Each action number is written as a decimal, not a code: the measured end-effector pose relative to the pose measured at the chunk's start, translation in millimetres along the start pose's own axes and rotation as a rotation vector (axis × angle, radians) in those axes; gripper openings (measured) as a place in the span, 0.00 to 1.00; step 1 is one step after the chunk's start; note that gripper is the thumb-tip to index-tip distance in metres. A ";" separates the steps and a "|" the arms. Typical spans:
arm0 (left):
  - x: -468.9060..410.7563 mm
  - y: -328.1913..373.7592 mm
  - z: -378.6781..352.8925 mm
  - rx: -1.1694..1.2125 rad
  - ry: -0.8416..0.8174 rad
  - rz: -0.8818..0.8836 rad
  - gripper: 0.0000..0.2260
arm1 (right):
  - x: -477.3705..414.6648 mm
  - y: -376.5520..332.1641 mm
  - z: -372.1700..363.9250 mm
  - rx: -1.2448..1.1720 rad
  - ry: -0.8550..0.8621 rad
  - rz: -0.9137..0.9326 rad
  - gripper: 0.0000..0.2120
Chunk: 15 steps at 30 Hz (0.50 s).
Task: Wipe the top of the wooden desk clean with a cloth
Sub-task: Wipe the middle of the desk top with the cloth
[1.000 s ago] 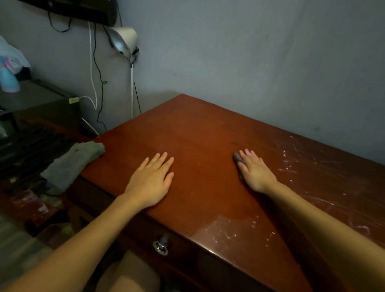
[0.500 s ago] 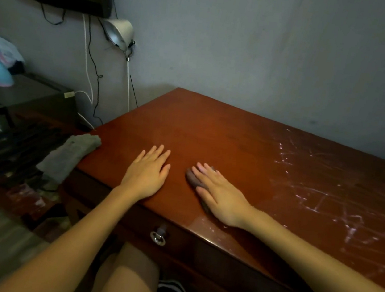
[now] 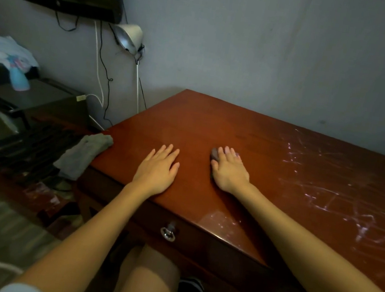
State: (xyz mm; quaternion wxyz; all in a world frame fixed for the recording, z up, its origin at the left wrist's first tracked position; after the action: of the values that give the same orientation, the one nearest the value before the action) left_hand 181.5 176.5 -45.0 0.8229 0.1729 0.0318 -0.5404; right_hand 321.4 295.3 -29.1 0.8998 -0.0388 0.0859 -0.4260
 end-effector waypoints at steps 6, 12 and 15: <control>-1.5 -0.8 0.9 -0.016 0.008 0.003 0.23 | 58.5 -64.3 -6.5 -0.083 0.045 0.162 0.27; -2.4 -0.4 0.6 -0.050 0.001 -0.003 0.23 | 141.5 -47.2 9.1 -0.058 0.168 0.239 0.26; -0.7 0.5 0.8 -0.054 -0.011 0.002 0.23 | 159.7 -15.9 15.8 -0.051 0.178 0.150 0.25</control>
State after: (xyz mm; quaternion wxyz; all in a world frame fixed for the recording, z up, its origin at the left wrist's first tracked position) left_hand 181.5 177.0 -44.0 0.8279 0.1477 0.0418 -0.5395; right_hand 411.6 161.6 -30.7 0.9167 -0.0172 0.1788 -0.3570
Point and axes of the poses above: each hand's wrist, its own x-axis away from the middle knuckle, its own z-axis out of the back of the hand, y = z × x, the point moved 5 cm from there along -x, towards the middle knuckle, and after that the axes turned 8 degrees about y, right-handed, at the moved point
